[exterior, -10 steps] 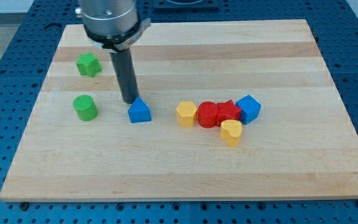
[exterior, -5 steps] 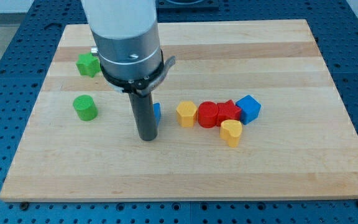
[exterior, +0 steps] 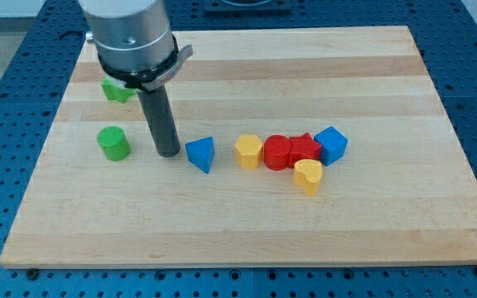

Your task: Slide the blue triangle closer to yellow hexagon

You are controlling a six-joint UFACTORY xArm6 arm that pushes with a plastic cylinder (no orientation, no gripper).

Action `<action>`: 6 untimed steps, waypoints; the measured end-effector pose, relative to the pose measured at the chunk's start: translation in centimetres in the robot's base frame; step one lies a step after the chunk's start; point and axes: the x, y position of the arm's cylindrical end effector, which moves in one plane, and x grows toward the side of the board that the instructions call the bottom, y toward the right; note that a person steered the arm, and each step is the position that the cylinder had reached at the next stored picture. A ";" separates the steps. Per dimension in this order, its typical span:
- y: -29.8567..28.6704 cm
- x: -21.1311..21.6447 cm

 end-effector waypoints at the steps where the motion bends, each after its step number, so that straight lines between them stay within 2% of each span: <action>1: 0.0 0.0; 6: 7.3 6.1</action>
